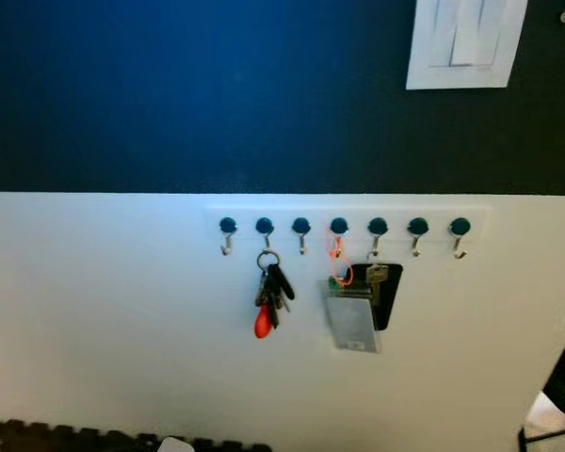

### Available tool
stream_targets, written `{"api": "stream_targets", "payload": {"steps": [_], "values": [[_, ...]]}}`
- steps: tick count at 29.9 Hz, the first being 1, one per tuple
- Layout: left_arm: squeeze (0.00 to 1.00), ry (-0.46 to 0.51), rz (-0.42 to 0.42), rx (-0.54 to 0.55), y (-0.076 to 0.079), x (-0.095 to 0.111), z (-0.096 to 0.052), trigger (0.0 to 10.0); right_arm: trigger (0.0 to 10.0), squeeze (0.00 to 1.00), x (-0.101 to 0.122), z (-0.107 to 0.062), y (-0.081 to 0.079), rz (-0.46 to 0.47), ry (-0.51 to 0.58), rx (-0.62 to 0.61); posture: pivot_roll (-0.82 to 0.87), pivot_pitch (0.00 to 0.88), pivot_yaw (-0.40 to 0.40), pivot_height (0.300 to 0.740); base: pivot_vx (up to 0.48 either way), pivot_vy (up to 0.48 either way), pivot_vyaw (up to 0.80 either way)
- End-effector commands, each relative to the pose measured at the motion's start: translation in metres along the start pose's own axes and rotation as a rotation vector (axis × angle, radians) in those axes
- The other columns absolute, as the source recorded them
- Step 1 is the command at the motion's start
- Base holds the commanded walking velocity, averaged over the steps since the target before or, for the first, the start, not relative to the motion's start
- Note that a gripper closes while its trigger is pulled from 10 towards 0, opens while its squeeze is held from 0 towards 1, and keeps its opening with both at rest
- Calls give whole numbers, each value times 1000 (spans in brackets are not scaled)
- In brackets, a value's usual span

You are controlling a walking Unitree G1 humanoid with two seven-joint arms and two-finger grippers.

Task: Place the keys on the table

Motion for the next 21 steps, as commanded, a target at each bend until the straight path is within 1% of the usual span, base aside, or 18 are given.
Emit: {"api": "stream_targets", "payload": {"steps": [1, 14, 21], "values": [[0, -3, 0, -4, 0, 0, 0, 10000, 10000, 0, -2, 0, -1, 9, -7, 2, 86, 11, 44, 740, 0, 0, 0], [0, -14, -15, 3, -1, -2, 0, 10000, 10000, 0, -4, -1, -1, 12, -14, -1, 84, 13, 44, 740, 0, 0, 0], [0, -20, -21, 7, -2, -2, 1, 10000, 10000, 0, -3, 0, -1, 14, -10, 1, 83, 12, 46, 740, -284, 0, 0]]}}
Point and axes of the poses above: a point about 5 cm out from each wrist's last joint towards the gripper, its own z axis pointing out of the wrist towards the gripper, its own x axis along the axis of the wrist's last joint, y = z × x, the point moved 1 cm from there along z, pointing out of the wrist towards the gripper, and after that the axes turned 6 degrees about z, right-handed, at the moved point
